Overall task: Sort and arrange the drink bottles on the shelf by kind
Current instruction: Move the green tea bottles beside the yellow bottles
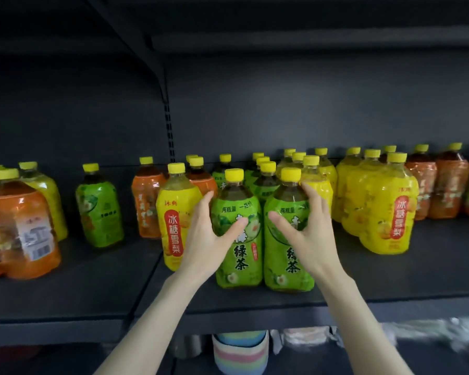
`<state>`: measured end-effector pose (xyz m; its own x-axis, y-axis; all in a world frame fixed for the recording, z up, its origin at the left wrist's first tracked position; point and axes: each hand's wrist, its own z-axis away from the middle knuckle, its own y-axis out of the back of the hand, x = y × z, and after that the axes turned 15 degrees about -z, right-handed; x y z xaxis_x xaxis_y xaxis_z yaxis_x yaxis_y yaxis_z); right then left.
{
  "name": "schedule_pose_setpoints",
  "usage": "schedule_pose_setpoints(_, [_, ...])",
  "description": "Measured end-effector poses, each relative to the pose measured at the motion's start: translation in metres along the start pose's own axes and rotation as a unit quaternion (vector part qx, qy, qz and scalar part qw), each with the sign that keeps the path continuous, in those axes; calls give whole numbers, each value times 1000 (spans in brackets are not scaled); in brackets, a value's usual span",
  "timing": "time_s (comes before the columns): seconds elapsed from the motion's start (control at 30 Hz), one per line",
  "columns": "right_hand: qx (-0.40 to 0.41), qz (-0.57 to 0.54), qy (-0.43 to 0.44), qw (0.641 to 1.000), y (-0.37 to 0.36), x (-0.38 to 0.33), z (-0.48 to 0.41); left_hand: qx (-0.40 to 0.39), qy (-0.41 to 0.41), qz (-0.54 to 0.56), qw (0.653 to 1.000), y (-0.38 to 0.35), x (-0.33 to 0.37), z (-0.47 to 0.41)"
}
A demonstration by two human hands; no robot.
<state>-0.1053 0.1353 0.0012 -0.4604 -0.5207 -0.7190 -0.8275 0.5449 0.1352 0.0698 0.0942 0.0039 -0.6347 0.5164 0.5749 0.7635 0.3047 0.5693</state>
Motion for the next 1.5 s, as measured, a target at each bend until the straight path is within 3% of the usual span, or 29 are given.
schedule_pose_setpoints(0.1, [20,-43,-33,998,-6,-1,4,-56,18,91,994,-8,-7,-5])
schedule_pose_setpoints(0.23, [58,-125,-85,987,-8,-2,6,-60,49,171,982,-25,-21,-2])
schedule_pose_setpoints(0.43, [72,-126,-92,985,-10,5,5,-87,99,256,958,-27,-21,-13])
schedule_pose_setpoints(0.8, [66,-134,-80,986,-18,16,3,-128,119,271,947,-32,-40,-44])
schedule_pose_setpoints(1.1, [64,-153,-75,983,-20,13,3,-46,111,212,970,-41,-48,-56])
schedule_pose_setpoints(1.3, [59,-149,-83,983,-20,14,3,-49,92,184,977,-46,-58,-68])
schedule_pose_setpoints(1.5, [69,-137,-78,985,-20,17,4,-1,97,181,979,-64,-59,-74])
